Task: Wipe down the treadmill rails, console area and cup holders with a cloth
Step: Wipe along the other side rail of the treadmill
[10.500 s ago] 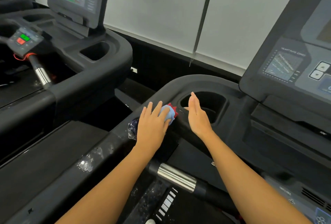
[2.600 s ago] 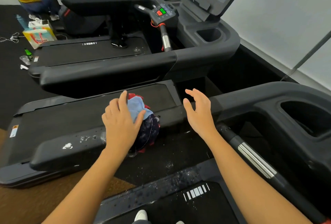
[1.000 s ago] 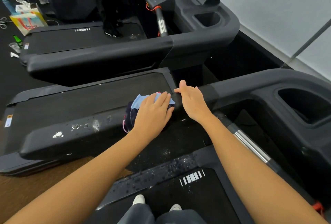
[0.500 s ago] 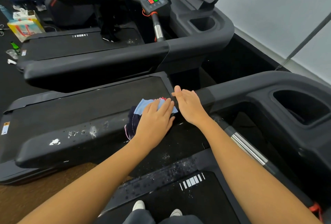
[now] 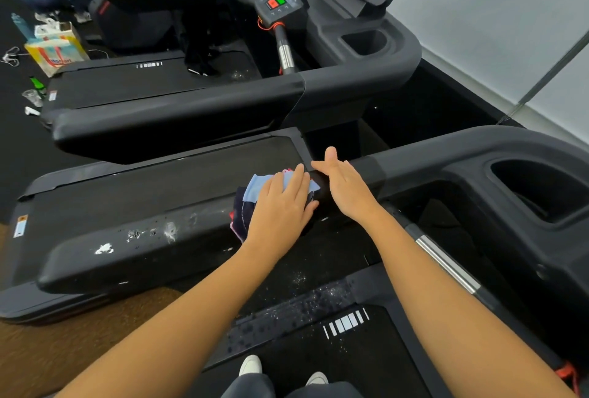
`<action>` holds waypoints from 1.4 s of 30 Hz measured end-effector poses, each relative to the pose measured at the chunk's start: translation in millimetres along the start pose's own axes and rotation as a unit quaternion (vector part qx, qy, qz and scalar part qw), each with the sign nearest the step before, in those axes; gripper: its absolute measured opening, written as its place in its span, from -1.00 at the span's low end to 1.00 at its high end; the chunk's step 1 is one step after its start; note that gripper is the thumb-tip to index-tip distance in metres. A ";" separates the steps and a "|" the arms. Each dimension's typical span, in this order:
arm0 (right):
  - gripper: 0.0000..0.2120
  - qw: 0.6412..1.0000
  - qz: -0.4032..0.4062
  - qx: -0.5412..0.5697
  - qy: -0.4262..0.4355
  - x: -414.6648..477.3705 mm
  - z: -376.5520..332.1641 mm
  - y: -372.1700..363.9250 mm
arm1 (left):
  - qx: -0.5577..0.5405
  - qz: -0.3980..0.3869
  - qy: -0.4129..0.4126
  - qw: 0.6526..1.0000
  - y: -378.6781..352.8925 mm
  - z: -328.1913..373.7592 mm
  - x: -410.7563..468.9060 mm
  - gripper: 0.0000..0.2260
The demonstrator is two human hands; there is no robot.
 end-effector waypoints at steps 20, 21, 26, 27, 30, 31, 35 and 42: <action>-0.38 0.980 -0.016 0.186 -0.076 -2.9 -2.5 10.9 | -0.006 0.035 0.020 0.999 4.0 -49.0 -41.8 -0.57; -0.40 0.979 -0.013 0.192 -0.074 -2.8 -3.5 9.9 | 0.003 0.025 0.031 0.999 2.8 -42.9 -38.0 -0.57; -0.46 0.977 0.012 0.207 -0.055 -2.9 -5.5 6.0 | 0.047 -0.005 -0.019 0.999 -0.8 -0.4 -9.5 -0.56; -0.46 0.977 0.016 0.206 -0.052 -2.8 -4.8 5.6 | 0.050 -0.008 -0.028 0.998 -2.5 9.4 -3.4 -0.56; -0.46 0.978 0.020 0.202 -0.047 -4.6 -2.7 5.0 | 0.061 -0.030 -0.035 0.997 -0.4 36.1 11.9 -0.55; -0.46 0.977 0.019 0.207 -0.048 -4.8 -2.0 4.7 | 0.068 -0.039 -0.050 0.996 -1.6 43.8 15.5 -0.57; -0.46 0.976 0.018 0.213 -0.042 -4.8 0.7 3.9 | 0.079 -0.019 -0.097 0.992 -2.3 46.8 17.9 -0.57; -0.51 0.988 0.021 0.147 -0.037 -2.3 5.5 1.7 | 0.026 0.001 -0.033 0.999 -2.5 -4.0 -13.4 -0.54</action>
Point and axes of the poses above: each hand's wrist, its own x-axis towards the middle knuckle, its own y-axis out of the back of the hand, z = x × y, the point moved 3 cm from there along x, towards the middle knuckle, and after that the axes turned 11 degrees about y, right-handed, at the moved point
